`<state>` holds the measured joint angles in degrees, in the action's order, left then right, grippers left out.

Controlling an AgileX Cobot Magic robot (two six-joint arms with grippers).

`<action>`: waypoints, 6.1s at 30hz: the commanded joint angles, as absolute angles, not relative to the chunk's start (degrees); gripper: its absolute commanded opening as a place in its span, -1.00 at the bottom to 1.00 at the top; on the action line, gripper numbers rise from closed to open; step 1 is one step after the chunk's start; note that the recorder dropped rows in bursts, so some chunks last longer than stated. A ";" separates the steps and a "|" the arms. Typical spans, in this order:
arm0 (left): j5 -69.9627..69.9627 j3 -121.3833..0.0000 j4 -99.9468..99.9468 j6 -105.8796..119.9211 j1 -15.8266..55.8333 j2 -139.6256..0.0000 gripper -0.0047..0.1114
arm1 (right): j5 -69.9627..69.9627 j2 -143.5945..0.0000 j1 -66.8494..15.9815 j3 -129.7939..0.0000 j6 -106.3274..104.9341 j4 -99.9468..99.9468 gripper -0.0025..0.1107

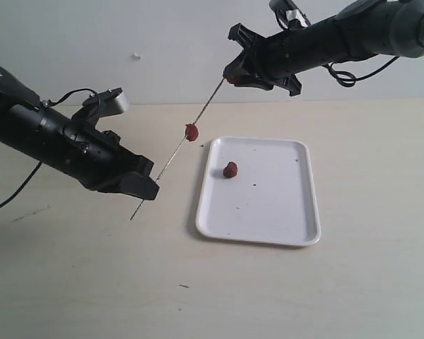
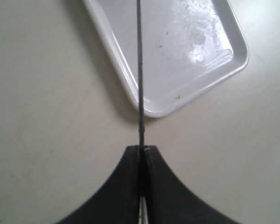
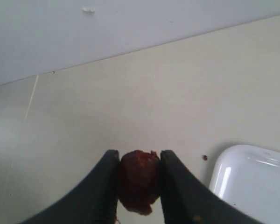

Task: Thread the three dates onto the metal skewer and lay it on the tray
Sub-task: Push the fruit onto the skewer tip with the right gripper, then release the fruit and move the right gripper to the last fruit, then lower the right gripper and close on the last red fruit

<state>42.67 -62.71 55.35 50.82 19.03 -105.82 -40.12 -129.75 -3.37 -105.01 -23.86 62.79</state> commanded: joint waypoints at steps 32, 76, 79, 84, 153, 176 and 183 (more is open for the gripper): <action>41.17 -62.64 56.27 49.49 20.70 -107.28 -0.92 | -37.11 -131.08 -3.35 -104.90 -28.45 65.46 -0.43; 40.10 -62.64 62.50 54.60 20.70 -107.18 -0.92 | -42.30 -131.08 -3.71 -104.90 -28.45 65.08 -0.43; 40.10 -62.64 64.59 55.39 20.70 -107.18 -0.92 | -42.62 -131.08 -4.65 -104.90 -28.45 65.08 -0.43; 39.86 -62.64 65.95 55.66 20.70 -107.18 -0.92 | -42.24 -131.08 -6.71 -104.90 -28.45 65.78 -0.43; 39.97 -62.64 47.36 50.51 7.38 -100.41 -0.92 | -50.62 -132.80 -13.68 -104.90 -44.90 17.72 0.12; 41.69 -62.76 48.22 50.51 2.16 -100.28 -0.92 | -45.24 -136.85 -14.02 -105.01 -45.33 16.92 0.06; 41.69 -62.76 48.59 50.51 2.16 -100.28 -0.92 | -45.24 -137.09 -14.02 -105.01 -45.33 17.27 0.04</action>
<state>41.47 -62.71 47.64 50.61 2.35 -100.93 -45.63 -137.14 -13.94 -104.89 -44.88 17.04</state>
